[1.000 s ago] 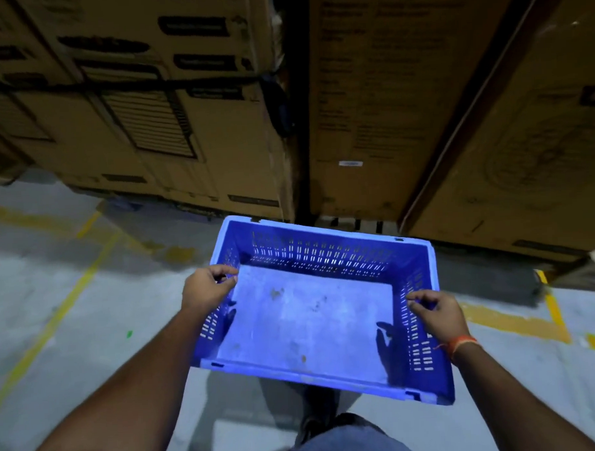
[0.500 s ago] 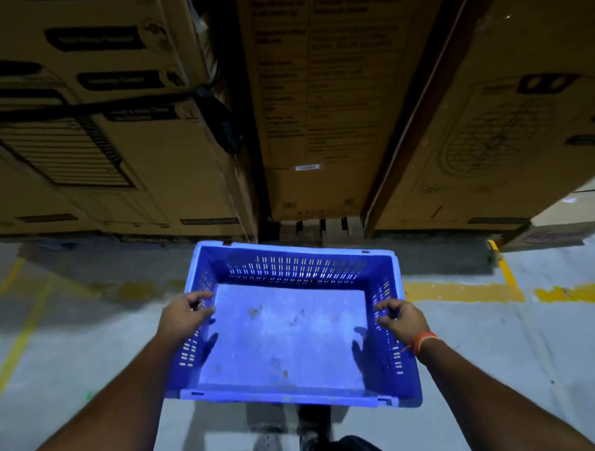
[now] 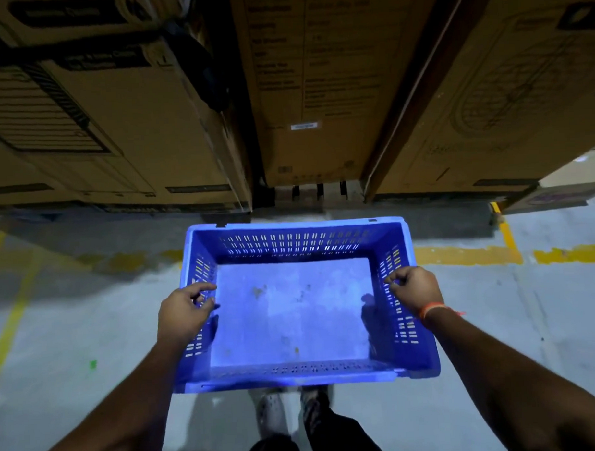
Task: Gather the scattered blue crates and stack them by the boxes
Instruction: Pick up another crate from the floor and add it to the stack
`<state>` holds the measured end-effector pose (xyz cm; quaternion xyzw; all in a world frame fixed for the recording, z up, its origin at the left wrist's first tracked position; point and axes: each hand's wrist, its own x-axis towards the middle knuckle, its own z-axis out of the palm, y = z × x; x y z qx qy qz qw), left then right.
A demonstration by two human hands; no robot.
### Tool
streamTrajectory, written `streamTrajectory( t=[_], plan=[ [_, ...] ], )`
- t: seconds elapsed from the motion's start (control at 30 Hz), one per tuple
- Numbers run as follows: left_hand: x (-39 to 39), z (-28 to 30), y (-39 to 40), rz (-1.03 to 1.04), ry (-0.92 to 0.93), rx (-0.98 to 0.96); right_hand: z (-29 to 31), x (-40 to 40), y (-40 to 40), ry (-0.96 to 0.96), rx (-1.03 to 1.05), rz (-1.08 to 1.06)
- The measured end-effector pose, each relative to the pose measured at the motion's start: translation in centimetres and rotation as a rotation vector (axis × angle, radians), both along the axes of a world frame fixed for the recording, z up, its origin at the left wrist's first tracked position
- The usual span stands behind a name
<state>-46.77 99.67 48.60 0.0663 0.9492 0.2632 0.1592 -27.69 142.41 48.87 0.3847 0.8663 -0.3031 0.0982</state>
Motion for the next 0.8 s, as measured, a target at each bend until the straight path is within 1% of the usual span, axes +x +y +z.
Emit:
streamTrajectory(
  t=[0.1,0.23,0.4,0.5,0.6,0.8],
  plan=[
    [0.0,-0.3,0.0,0.001,0.029,-0.013,-0.1,-0.1,0.1,0.0,0.014,0.024],
    [0.0,-0.5,0.1,0.001,0.042,-0.035,-0.7,0.0,0.2,0.015,0.021,-0.004],
    [-0.5,-1.2,-0.1,-0.014,0.056,-0.025,-1.3,0.0,0.3,0.027,0.095,0.007],
    [-0.4,-1.3,-0.3,-0.056,0.057,-0.011,-1.4,0.6,0.0,0.008,0.158,0.041],
    [-0.1,-1.3,-1.4,-0.14,0.07,-0.007,-0.6,2.0,-0.8,-0.011,0.143,0.08],
    [0.4,-1.5,-2.0,-0.176,0.122,0.016,-0.9,3.4,-2.4,0.022,0.151,-0.014]
  ],
)
